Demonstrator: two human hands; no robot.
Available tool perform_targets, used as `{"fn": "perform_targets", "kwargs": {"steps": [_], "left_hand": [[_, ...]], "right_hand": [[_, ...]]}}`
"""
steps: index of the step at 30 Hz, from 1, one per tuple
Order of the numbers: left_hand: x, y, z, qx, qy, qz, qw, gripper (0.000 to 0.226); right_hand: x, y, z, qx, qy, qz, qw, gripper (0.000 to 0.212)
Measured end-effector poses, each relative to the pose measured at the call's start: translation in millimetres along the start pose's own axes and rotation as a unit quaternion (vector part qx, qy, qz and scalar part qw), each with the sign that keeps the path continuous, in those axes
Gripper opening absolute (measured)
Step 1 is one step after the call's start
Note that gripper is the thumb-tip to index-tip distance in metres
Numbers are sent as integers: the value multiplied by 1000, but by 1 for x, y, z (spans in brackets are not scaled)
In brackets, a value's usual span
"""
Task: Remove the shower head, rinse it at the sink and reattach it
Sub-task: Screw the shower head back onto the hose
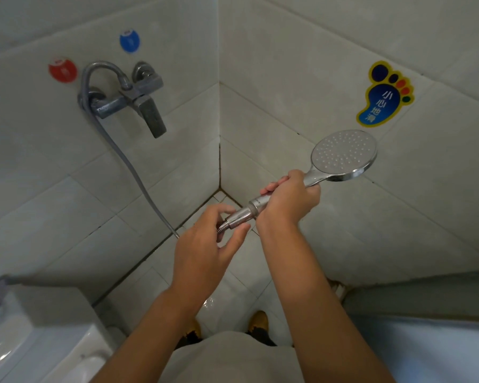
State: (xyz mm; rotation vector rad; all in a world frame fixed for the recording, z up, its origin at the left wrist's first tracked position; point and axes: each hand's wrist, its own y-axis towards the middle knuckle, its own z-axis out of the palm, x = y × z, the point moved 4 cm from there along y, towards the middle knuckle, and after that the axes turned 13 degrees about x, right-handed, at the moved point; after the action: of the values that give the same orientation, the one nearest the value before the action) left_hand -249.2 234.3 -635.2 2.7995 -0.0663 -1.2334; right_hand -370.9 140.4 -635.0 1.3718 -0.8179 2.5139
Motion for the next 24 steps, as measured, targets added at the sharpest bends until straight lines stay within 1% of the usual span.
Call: {"fn": "perform_targets", "kwargs": {"steps": [3, 7, 12, 14, 18, 21, 23, 24], "left_hand": [[0, -1, 0, 9, 11, 6, 1000, 28], [0, -2, 3, 29, 17, 10, 999, 34], [3, -1, 8, 53, 32, 6, 998, 34], [4, -1, 8, 56, 9, 5, 998, 37], [4, -2, 9, 60, -82, -18, 995, 43], [3, -2, 11, 95, -134, -43, 985, 32], [1, -2, 11, 93, -156, -41, 982, 36], [0, -2, 10, 87, -164, -36, 982, 31]], "right_hand": [[1, -1, 0, 0, -4, -11, 1000, 13], [2, -3, 0, 1, -11, -25, 1000, 14], [3, -4, -1, 9, -15, -39, 999, 18], [3, -4, -1, 23, -9, -38, 999, 17], [4, -4, 2, 58, 8, -25, 998, 13], [5, -2, 2, 57, 18, -26, 998, 14], [5, 0, 1, 49, 21, -23, 998, 15], [4, 0, 0, 46, 23, -18, 999, 15]]}}
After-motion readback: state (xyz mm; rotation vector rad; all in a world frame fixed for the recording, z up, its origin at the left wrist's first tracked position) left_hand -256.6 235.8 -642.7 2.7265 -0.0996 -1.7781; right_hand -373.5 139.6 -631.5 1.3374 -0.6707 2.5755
